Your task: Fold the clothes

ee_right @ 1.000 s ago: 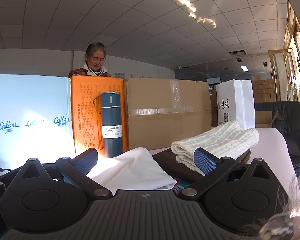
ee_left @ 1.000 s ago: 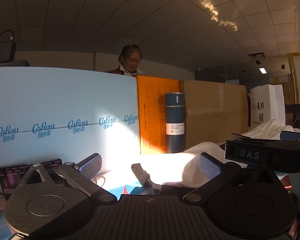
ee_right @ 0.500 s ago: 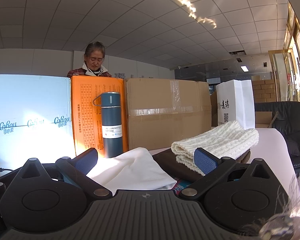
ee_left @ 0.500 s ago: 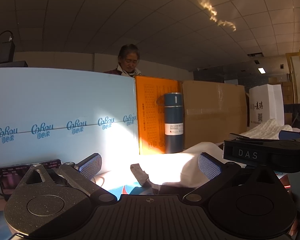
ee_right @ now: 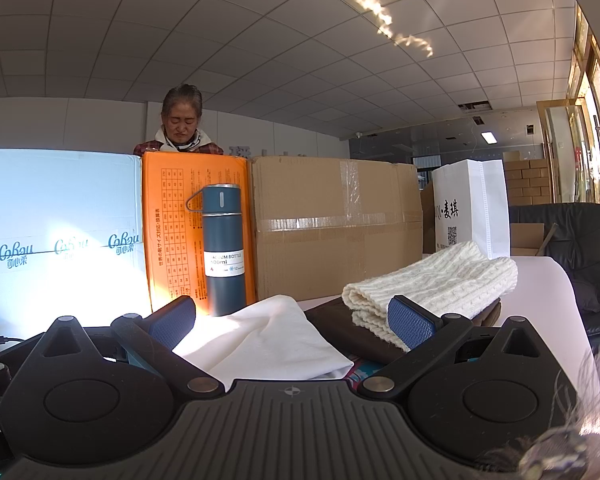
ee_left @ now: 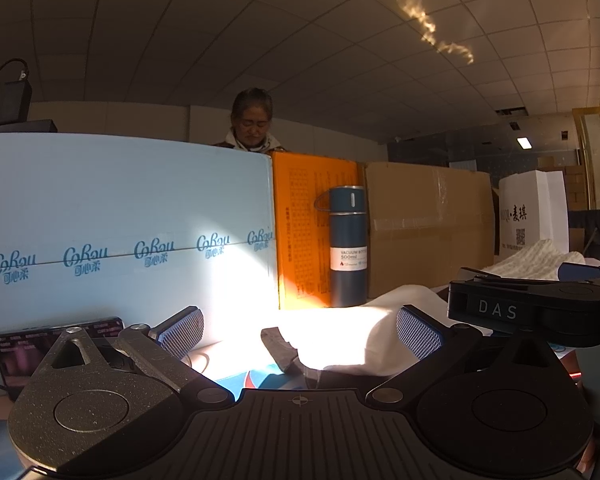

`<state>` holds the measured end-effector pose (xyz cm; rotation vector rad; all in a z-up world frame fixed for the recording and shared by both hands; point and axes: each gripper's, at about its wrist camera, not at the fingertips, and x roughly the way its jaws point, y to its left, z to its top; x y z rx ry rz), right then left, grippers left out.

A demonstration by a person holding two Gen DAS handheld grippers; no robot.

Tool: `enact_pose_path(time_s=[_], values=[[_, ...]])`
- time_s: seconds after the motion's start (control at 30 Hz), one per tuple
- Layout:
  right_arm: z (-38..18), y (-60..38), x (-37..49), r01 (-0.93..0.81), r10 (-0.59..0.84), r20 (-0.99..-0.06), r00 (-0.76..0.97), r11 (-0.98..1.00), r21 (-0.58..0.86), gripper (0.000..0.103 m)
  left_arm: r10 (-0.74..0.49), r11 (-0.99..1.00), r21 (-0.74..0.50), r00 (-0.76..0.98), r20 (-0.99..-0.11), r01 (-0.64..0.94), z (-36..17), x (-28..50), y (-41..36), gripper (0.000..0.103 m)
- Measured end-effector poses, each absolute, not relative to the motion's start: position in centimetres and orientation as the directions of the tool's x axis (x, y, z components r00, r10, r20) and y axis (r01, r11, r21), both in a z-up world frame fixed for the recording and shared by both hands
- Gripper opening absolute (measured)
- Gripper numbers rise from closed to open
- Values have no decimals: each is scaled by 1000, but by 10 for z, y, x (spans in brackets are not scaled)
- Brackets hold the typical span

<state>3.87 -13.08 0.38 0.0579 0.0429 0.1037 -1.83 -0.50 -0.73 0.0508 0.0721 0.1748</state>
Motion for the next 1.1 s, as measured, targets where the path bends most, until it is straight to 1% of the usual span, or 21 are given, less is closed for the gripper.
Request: enact_pose_path(time_s=[0.23, 0.5, 0.6, 0.8, 0.9, 1.0, 1.1], values=[[4, -130, 34, -76, 78, -31, 996, 996, 56, 103, 206, 978, 45, 977, -62, -204, -7, -18, -4, 103], [5, -130, 19, -37, 37, -10, 999, 998, 50, 103, 286, 956, 67, 958, 2, -286, -6, -25, -8, 103], [4, -131, 16, -5, 5, 3, 1000, 999, 51, 103, 282, 957, 70, 959, 10, -282, -5, -27, -8, 103], [4, -129, 17, 11, -10, -2, 1000, 999, 37, 103, 287, 957, 57, 958, -2, -286, -5, -26, -5, 103], [3, -127, 16, 43, -43, 14, 999, 999, 16, 103, 290, 956, 49, 957, -9, -289, -6, -26, -3, 103], [3, -124, 15, 80, -79, 50, 996, 997, -13, 103, 292, 955, 48, 956, -7, -291, -6, -27, -3, 103], [3, -126, 16, 68, -68, 48, 997, 998, -12, 103, 292, 956, 45, 957, -8, -291, -6, -26, -3, 103]])
